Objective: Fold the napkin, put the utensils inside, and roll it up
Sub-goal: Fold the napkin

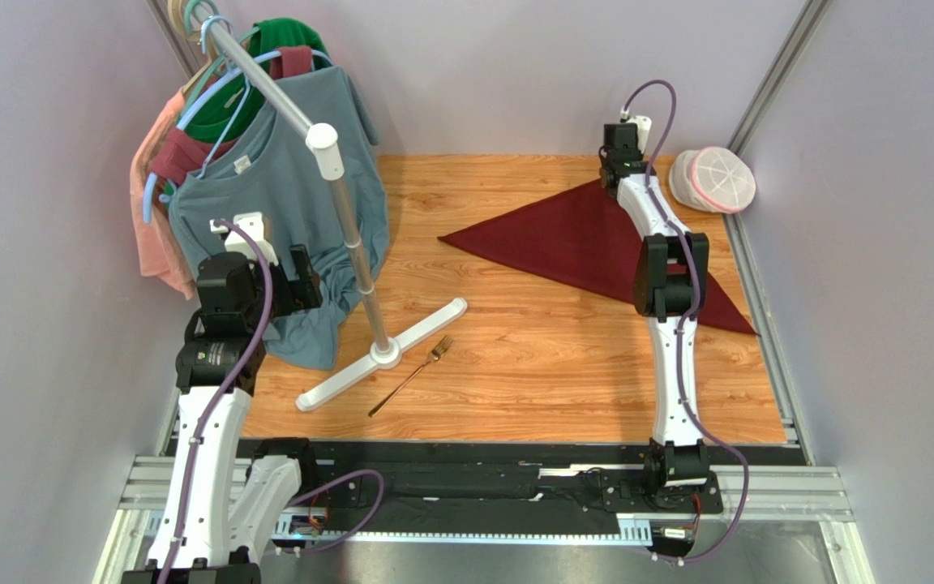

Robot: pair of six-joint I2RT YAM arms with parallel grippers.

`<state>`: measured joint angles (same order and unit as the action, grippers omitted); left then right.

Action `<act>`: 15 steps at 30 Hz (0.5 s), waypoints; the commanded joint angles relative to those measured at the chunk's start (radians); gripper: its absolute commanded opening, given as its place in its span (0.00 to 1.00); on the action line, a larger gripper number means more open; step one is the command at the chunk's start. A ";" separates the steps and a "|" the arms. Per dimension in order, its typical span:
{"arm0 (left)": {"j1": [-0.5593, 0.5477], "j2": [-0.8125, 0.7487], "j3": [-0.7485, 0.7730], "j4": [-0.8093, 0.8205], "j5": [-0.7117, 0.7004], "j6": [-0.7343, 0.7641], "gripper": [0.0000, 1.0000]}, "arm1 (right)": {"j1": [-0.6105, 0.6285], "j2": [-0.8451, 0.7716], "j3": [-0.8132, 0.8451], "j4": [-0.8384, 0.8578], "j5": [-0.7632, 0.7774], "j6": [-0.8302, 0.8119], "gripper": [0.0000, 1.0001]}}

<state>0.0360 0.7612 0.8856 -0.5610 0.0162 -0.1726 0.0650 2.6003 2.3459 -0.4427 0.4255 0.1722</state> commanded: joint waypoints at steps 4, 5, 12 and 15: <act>0.005 0.003 0.024 0.018 -0.039 0.019 0.99 | -0.010 0.034 0.072 0.101 -0.021 0.035 0.00; 0.004 0.006 0.026 0.018 -0.038 0.019 0.99 | -0.010 0.035 0.076 0.104 -0.024 0.035 0.00; 0.004 0.012 0.026 0.018 -0.036 0.018 0.99 | -0.008 0.070 0.131 0.110 -0.085 0.000 0.00; 0.004 0.013 0.026 0.018 -0.036 0.018 0.99 | -0.008 0.076 0.138 0.121 -0.099 -0.011 0.00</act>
<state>0.0360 0.7734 0.8856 -0.5610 -0.0101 -0.1722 0.0574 2.6644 2.4241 -0.3923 0.3592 0.1825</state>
